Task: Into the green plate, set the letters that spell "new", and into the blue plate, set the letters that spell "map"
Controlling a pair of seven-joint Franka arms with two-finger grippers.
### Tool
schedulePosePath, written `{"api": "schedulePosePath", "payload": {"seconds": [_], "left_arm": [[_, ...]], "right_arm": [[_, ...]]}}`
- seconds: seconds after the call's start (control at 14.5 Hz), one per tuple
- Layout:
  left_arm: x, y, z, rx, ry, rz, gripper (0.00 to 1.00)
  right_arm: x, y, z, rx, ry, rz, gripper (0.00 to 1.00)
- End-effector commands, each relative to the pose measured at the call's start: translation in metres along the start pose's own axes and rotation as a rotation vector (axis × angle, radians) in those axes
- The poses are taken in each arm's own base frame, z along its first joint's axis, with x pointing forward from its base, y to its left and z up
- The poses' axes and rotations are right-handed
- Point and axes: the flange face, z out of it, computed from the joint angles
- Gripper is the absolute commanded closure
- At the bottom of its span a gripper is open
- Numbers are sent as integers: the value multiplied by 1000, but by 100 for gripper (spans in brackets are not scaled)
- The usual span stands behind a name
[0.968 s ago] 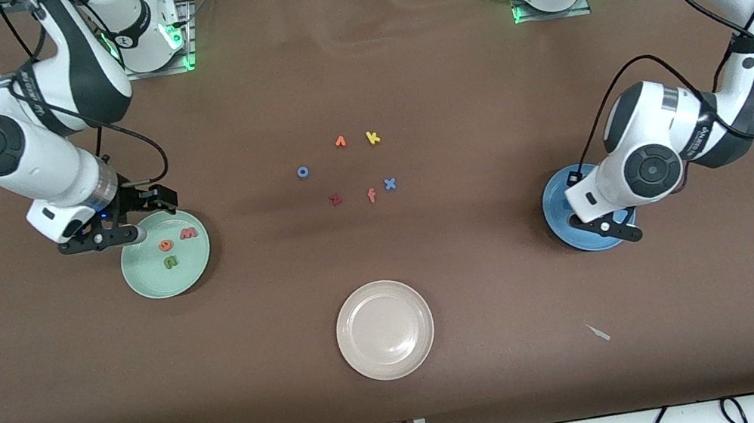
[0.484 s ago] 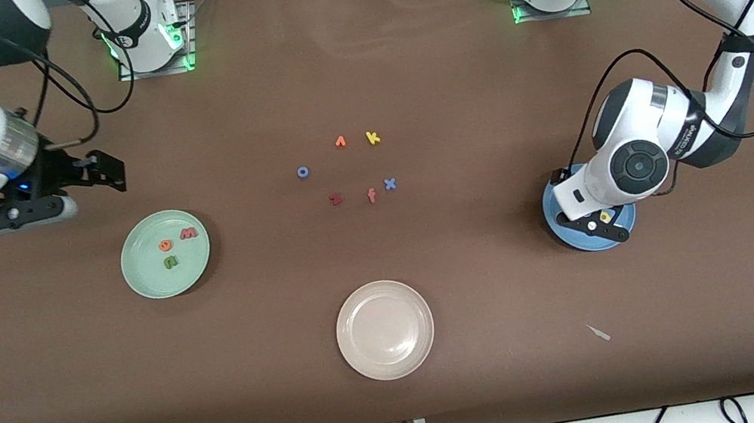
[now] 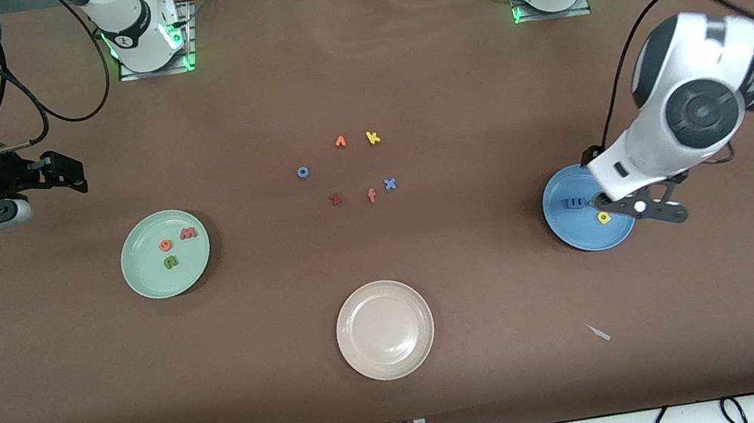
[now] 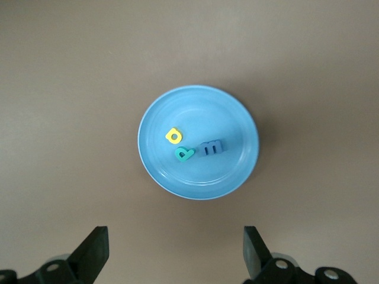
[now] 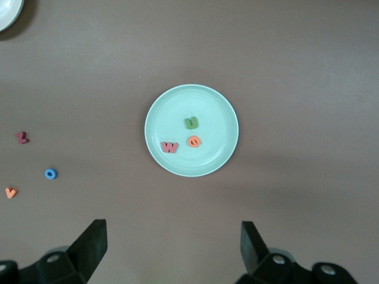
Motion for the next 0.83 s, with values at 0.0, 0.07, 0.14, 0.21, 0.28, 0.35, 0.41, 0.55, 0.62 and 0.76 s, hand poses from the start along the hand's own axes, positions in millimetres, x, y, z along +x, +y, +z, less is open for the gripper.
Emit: {"api": "schedulePosePath", "payload": {"seconds": [0.0,0.07,0.14,0.21,0.28,0.35,0.41,0.55,0.62,0.76], "left_arm": [[-26,-27,-67,-65,77,-96,0],[-38,-28,-87,-49,104,-115,0],[-57,-44,-100,-49,123,-163,0],[-73,-55,-111,-91,158,-207,0],[-88,-62,-120,-139,184,-255,0],[-98,-75,-124,-149,192,-290,0],[-103,-88,-123,-147,194,-317,0],[-114,-82,-122,-139,195,-315,0],[-120,-73,-119,-132,218,-303,0],[-130,-79,-114,-155,248,-322,0]], "right_arm": [[0,-1,-18,17,-15,-12,0],[1,-1,-22,16,-20,-13,0],[2,-1,-26,16,-18,-13,0],[3,-1,-25,14,-20,-13,0],[6,-2,-20,10,-26,-17,0],[11,-1,-18,3,-28,-18,0],[13,0,-23,2,-19,-15,0],[17,4,-26,-3,-10,-10,0],[17,4,-26,-6,-11,-10,0],[20,2,-21,-10,-19,-4,0]]}}
